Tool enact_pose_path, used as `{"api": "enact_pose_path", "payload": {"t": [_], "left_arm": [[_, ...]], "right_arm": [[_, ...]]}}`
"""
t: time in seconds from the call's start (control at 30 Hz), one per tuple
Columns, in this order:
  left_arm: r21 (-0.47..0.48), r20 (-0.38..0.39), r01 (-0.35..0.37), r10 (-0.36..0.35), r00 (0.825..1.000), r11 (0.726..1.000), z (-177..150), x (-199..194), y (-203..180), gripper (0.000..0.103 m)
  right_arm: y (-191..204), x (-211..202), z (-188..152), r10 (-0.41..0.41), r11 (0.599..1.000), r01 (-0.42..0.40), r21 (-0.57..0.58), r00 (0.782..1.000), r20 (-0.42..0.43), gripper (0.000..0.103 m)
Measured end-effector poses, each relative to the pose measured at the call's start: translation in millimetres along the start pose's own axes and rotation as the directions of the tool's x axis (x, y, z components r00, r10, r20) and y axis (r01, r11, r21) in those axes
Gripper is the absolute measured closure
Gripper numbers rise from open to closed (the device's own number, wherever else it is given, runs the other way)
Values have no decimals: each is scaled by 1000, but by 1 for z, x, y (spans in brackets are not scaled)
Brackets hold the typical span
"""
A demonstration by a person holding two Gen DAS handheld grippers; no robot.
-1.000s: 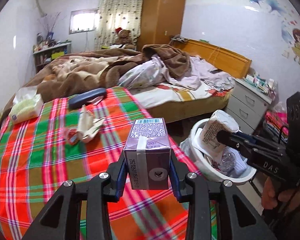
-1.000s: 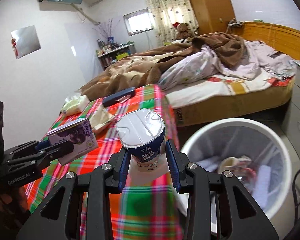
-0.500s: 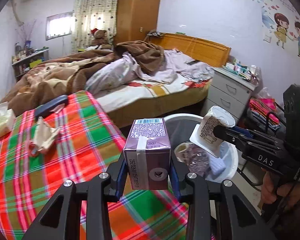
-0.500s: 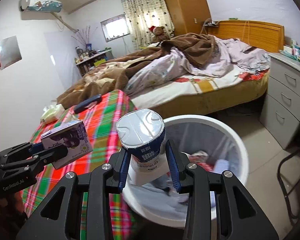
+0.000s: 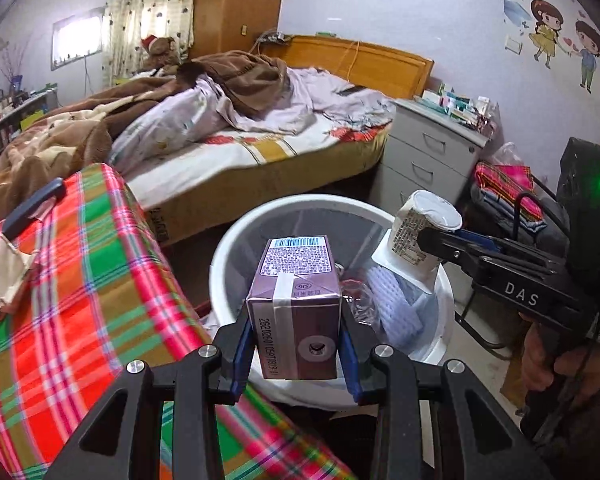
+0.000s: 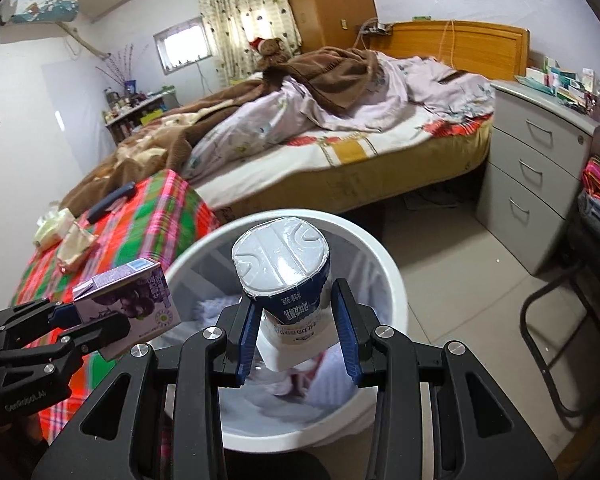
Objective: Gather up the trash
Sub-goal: 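Carry the purple milk carton and yogurt cup from the bed over the white bin, then open both tools to drop the carton and yogurt cup into the bin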
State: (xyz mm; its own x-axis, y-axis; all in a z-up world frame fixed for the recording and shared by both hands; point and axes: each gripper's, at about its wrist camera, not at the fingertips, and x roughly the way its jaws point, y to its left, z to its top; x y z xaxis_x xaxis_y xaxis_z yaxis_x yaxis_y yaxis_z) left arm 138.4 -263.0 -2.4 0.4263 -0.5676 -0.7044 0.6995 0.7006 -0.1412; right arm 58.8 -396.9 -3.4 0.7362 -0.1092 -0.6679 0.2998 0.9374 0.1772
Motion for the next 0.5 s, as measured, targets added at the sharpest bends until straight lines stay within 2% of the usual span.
{"api": "enact_pose_path", "payload": {"t": [0.27,0.33,0.37,0.43,0.47,0.5], "left_arm": [[-7,-22,9,-9,1000,1000,5,24,-7,65],[-6,-20,24,-24,999,1000,6,25,-8,61],[-2,-17,19,-19,1000,1000,6,25,-9,54],[-2,-13,14,-14,1000,1000,6,24,-10,51],[-6,-12,22,-22,1000,1000,6,23,-10,51],[-12,-10,19,-20,1000,1000,6,22,-8,51]], "right_arm": [[-11,12,-1,-35,999,34,-3,998,-45,65],[-11,14,-2,-35,999,35,-6,998,-55,65],[-11,14,-2,-36,999,36,-8,998,-59,64],[-11,14,-3,-39,999,38,-13,997,-61,64],[-11,13,-3,-40,999,39,-13,997,-62,60],[-11,13,-4,-40,999,39,-11,997,-62,50]]}}
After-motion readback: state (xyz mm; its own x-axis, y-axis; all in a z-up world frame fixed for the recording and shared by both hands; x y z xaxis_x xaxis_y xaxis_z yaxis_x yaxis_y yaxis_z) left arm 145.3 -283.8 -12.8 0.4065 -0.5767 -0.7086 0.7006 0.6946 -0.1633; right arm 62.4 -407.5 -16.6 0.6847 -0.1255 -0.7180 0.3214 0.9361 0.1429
